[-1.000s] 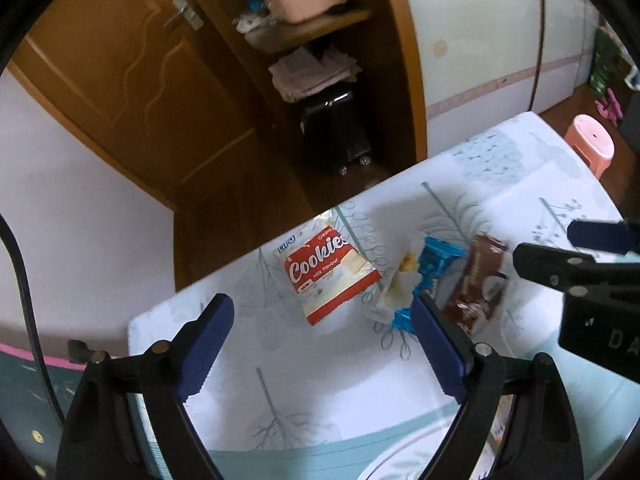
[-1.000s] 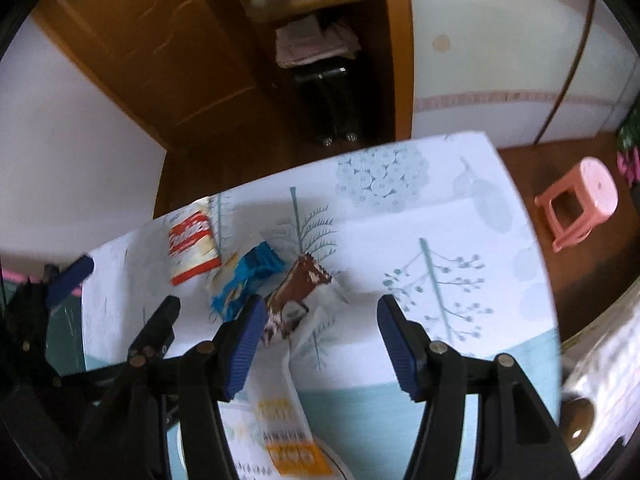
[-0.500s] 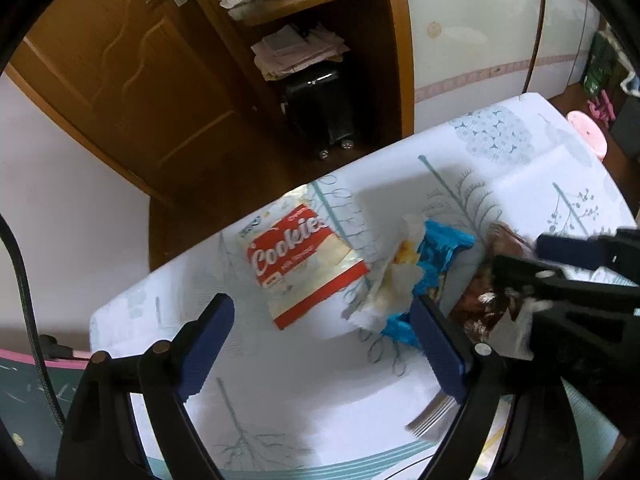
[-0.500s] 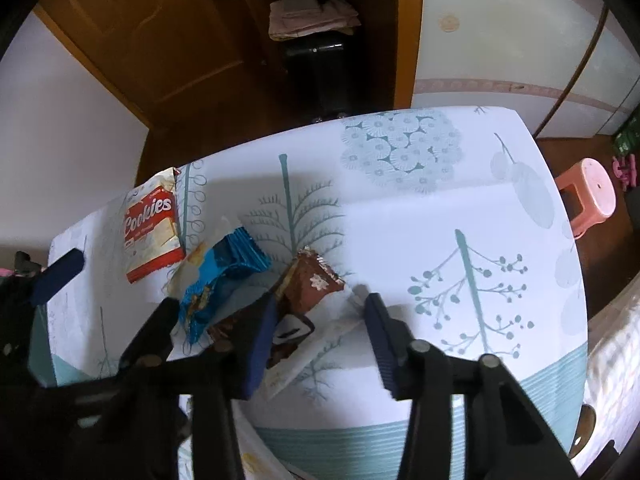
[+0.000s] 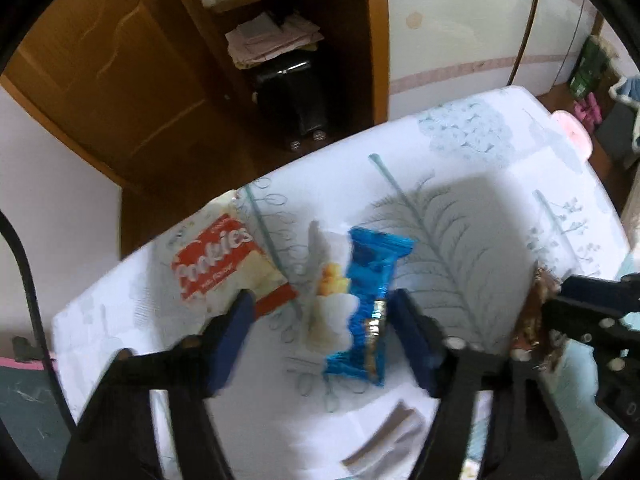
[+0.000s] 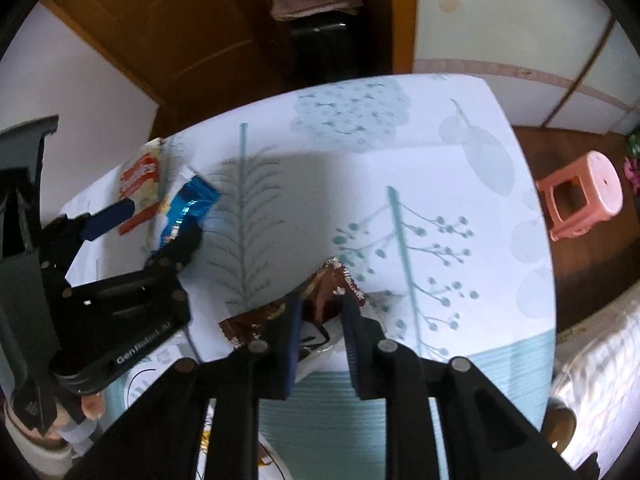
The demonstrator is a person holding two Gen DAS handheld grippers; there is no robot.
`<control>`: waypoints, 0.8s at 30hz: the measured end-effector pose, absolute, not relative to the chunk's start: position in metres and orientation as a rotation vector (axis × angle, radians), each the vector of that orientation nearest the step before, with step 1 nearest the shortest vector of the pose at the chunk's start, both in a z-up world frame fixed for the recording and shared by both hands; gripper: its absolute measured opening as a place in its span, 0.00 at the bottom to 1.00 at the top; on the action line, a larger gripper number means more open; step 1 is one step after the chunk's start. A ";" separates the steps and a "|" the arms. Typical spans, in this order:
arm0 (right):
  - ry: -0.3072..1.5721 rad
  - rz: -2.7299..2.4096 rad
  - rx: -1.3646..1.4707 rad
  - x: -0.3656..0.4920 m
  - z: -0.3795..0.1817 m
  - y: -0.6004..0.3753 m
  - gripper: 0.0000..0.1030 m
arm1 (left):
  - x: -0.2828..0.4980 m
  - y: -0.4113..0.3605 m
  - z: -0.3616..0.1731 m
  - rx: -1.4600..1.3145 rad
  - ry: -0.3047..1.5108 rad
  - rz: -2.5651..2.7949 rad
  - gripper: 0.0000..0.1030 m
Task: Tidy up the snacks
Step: 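Grasp the blue wrapper with the left gripper while the right grasps the brown wrapper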
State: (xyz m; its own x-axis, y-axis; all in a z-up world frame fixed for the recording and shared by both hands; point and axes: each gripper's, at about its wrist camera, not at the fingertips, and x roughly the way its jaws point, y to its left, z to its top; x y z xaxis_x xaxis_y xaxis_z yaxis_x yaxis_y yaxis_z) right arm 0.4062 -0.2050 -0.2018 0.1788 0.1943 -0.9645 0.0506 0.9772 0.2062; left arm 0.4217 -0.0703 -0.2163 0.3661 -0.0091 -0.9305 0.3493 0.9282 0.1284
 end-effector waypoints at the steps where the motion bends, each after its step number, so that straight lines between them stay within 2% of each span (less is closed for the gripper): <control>1: 1.396 0.091 0.214 0.405 -0.202 -0.207 0.28 | 0.422 -0.069 -0.216 0.279 1.198 -0.264 0.34; 2: 1.400 0.082 0.217 0.404 -0.202 -0.208 0.31 | 0.422 -0.069 -0.216 0.264 1.202 -0.256 0.31; 5: 1.406 0.068 0.225 0.403 -0.202 -0.211 0.31 | 0.416 -0.073 -0.216 0.302 1.184 -0.229 0.27; 9: 1.399 0.020 0.194 0.397 -0.196 -0.209 0.33 | 0.405 -0.077 -0.216 0.331 1.165 -0.228 0.26; 15: 1.420 -0.014 0.206 0.394 -0.200 -0.208 0.45 | 0.403 -0.073 -0.216 0.289 1.182 -0.231 0.26; 20: 1.455 0.030 0.266 0.395 -0.209 -0.207 0.60 | 0.398 -0.069 -0.214 0.265 1.186 -0.233 0.26; 21: 1.448 0.027 0.254 0.395 -0.209 -0.206 0.60 | 0.397 -0.069 -0.213 0.264 1.185 -0.232 0.26; 23: 1.420 0.020 0.222 0.392 -0.208 -0.201 0.48 | 0.396 -0.068 -0.213 0.263 1.179 -0.228 0.25; 24: 1.408 0.042 0.218 0.391 -0.206 -0.199 0.46 | 0.397 -0.070 -0.214 0.264 1.177 -0.227 0.24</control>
State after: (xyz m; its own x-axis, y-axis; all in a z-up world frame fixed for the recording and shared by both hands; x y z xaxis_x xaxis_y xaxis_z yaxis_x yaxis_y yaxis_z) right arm 0.3908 -0.1988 -0.2061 0.1652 0.1583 -0.9735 0.0999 0.9793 0.1762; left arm 0.3974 -0.0697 -0.2144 0.3672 -0.0371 -0.9294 0.3109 0.9466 0.0850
